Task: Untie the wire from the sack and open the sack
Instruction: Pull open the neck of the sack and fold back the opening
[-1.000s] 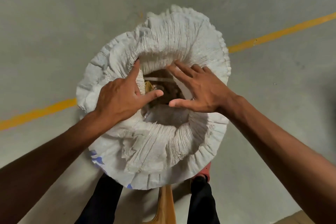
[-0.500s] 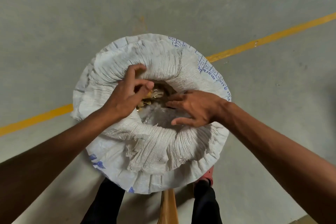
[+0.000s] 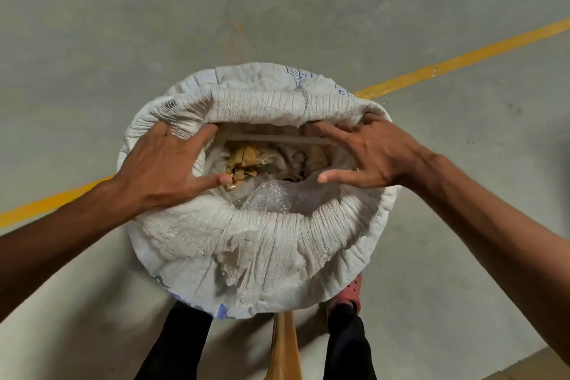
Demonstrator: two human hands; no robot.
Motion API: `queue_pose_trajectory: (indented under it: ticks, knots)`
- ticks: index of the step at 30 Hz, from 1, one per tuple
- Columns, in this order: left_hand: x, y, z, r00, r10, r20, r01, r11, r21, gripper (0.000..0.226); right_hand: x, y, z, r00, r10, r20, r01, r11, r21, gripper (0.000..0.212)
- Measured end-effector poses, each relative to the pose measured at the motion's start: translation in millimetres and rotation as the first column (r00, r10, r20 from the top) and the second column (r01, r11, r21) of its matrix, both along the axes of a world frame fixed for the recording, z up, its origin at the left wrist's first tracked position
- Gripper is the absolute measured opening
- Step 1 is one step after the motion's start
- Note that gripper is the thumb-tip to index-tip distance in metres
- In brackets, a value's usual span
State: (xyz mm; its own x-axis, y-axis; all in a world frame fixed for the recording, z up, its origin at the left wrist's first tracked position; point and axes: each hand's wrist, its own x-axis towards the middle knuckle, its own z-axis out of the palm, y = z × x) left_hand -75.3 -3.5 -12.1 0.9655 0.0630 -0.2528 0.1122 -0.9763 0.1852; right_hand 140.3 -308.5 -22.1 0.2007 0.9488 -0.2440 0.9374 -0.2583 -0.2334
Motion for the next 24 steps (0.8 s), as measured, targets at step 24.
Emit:
queue_pose_trajectory:
  ticks: [24]
  knots:
    - [40, -14, 14, 0.945, 0.287, 0.155, -0.285, 0.958, -0.036, 0.096, 16, 41, 9, 0.986, -0.166, -0.009, 0.165, 0.978, 0.126, 0.082]
